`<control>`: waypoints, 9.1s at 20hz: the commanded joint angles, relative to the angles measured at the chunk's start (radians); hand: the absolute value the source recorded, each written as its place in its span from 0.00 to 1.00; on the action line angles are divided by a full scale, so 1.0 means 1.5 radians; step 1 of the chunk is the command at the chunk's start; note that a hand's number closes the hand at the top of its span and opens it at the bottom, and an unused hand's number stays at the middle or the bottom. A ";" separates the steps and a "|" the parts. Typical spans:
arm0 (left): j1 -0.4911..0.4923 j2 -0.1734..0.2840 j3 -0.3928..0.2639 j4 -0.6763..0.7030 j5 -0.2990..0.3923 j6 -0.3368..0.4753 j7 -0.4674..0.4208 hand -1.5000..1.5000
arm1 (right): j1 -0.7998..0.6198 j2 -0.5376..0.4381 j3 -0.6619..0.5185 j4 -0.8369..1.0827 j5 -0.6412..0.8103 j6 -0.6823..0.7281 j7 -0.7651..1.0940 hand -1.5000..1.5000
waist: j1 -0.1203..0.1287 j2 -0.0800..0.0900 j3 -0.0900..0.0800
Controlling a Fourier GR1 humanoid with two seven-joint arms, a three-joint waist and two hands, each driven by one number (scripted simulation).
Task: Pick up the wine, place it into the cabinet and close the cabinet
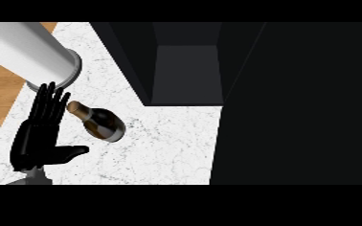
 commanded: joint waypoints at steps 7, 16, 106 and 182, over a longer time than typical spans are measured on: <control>-0.041 0.007 -0.001 0.226 -0.052 -0.050 -0.153 0.00 | 0.040 -0.003 -0.032 -0.057 -0.055 0.028 0.002 0.00 | -0.001 0.000 0.000; -0.147 0.038 0.016 0.536 -0.104 -0.104 -0.353 0.00 | 0.020 0.024 0.001 0.010 -0.015 0.031 -0.045 0.00 | -0.003 0.002 -0.001; -0.137 -0.092 -0.419 0.240 0.269 0.301 -0.220 1.00 | 0.018 0.002 -0.043 -0.050 -0.049 0.043 0.052 0.00 | -0.001 0.000 0.000; -0.639 -0.092 -0.564 0.706 0.677 0.412 -0.297 1.00 | -0.010 0.023 -0.032 0.133 -0.083 0.107 -0.112 0.00 | -0.084 0.020 -0.001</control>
